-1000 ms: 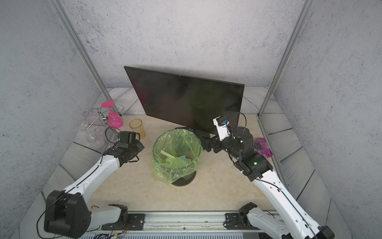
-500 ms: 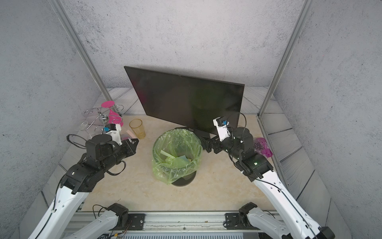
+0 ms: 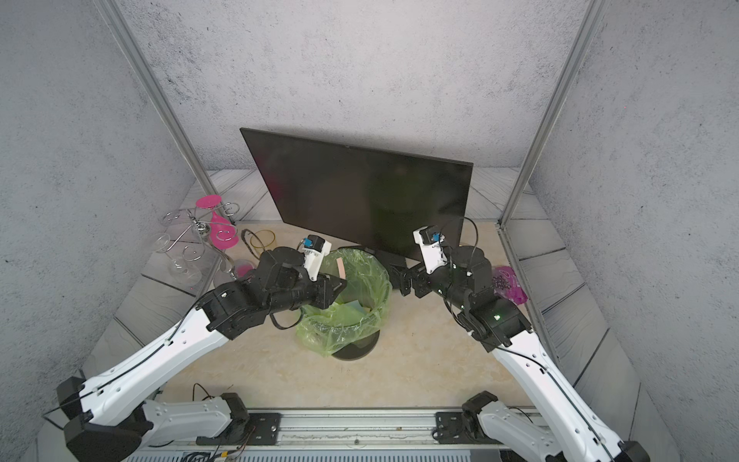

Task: Remove the sticky note from the monitor
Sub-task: Place the sticky note in the trash bin.

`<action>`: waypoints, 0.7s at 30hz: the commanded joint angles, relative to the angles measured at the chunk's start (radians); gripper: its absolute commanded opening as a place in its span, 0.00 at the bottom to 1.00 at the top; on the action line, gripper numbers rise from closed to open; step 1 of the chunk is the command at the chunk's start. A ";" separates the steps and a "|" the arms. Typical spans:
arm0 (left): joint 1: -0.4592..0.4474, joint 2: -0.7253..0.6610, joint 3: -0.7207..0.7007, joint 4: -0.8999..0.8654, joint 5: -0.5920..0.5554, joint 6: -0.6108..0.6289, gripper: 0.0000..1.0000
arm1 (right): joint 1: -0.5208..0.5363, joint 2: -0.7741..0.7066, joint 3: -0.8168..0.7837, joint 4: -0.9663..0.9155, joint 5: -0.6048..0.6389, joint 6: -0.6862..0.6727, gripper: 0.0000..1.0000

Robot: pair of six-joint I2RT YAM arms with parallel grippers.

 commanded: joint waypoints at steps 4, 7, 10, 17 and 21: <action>-0.002 -0.019 0.069 -0.001 0.007 0.077 0.52 | -0.003 -0.014 0.028 -0.020 0.019 -0.005 0.99; -0.003 0.004 0.118 -0.064 0.019 0.144 0.58 | -0.003 -0.013 0.029 -0.022 0.020 -0.006 0.99; -0.003 0.047 0.169 -0.156 0.007 0.206 0.59 | -0.004 -0.014 0.029 -0.021 0.025 -0.007 0.99; -0.003 0.087 0.197 -0.256 -0.105 0.363 0.64 | -0.003 -0.011 0.029 -0.022 0.028 -0.008 0.99; -0.003 0.095 0.228 -0.300 -0.128 0.436 0.73 | -0.003 -0.009 0.026 -0.012 0.010 -0.005 0.99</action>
